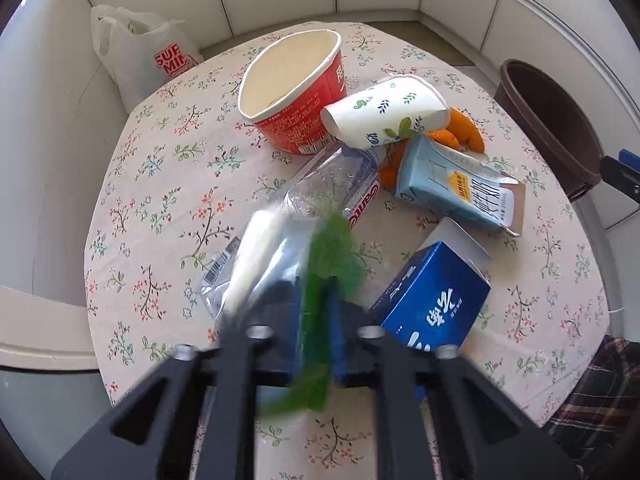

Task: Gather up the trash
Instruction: 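Grasp the green packet on the table with the left tool, then grasp the milk carton with the right tool while the left tool holds the green packet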

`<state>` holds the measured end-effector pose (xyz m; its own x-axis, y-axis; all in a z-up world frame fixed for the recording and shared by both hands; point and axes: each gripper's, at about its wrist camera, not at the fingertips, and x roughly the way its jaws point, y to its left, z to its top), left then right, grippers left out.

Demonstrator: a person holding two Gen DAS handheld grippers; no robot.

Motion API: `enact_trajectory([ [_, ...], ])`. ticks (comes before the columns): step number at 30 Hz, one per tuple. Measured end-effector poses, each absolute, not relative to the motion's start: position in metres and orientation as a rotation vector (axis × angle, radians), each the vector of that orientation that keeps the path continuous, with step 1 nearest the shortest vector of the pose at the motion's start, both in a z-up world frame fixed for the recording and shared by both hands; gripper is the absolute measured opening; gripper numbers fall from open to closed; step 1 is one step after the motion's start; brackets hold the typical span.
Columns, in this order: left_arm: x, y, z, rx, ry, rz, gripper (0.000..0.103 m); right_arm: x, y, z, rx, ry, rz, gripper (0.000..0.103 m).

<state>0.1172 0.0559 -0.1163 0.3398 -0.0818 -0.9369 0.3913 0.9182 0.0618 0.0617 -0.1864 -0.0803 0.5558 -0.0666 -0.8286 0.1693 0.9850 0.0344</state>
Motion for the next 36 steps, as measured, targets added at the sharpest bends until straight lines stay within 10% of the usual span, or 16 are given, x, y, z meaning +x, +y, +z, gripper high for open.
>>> enact_trajectory([
  [19,0.063,0.102,0.024,-0.084,0.739,-0.27,0.001,0.085,-0.143,-0.123,0.344,1.192,0.102,0.096],
  [36,0.076,0.108,0.011,-0.105,0.775,-0.243,0.001,0.147,-0.084,-0.147,-0.034,1.155,0.137,0.092],
])
